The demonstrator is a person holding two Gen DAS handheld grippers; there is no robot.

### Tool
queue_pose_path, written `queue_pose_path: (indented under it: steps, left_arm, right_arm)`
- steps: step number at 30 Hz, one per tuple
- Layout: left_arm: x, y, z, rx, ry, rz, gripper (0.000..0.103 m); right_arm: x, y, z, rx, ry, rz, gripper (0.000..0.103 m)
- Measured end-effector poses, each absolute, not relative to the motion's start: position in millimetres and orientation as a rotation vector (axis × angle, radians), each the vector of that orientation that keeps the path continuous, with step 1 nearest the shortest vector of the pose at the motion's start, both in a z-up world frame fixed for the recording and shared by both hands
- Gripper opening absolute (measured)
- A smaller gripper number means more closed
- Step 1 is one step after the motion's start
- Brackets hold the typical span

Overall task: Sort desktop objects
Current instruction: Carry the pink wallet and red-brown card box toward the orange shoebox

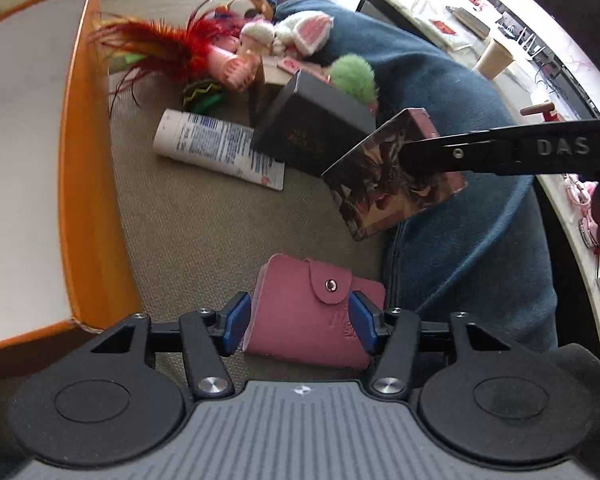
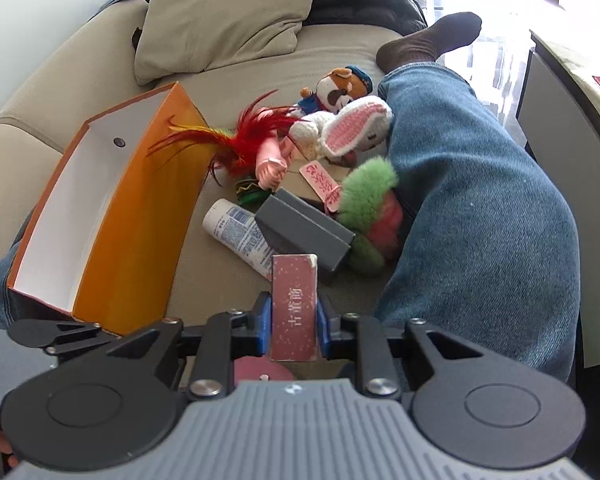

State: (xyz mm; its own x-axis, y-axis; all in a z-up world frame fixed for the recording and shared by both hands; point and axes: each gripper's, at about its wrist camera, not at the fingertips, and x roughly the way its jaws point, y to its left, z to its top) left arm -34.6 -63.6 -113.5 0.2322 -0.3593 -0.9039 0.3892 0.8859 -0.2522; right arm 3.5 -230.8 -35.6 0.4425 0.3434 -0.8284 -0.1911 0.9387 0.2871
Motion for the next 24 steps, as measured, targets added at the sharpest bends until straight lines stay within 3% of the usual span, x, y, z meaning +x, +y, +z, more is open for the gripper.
queue_pose_path:
  steps: [11,13,18,21,24]
  left_arm:
    - [-16.3,-64.9,-160.1,0.011,1.383,-0.458,0.072]
    - [-15.4,-64.3,-164.3,-0.006,1.387,-0.479,0.082]
    - [-13.4,-65.8,-171.6,0.003,1.391,-0.506,0.087]
    - [-14.9,-67.4,-173.1,0.012,1.383,-0.519,0.087]
    - [-22.6,-69.5,-168.2,0.037,1.363,-0.533,0.075]
  right_arm:
    - [1.3,-232.1,-63.2,0.125,1.128,0.366,0.024]
    - [3.1,-233.6,-65.5,0.129,1.133,0.368,0.024]
    - [5.0,-234.1,-68.8,0.129,1.143,0.381,0.024]
    - [6.0,-232.6,-69.2,0.122,1.144,0.381,0.024]
    - [5.5,-231.9,-69.5,0.117,1.143,0.38,0.024]
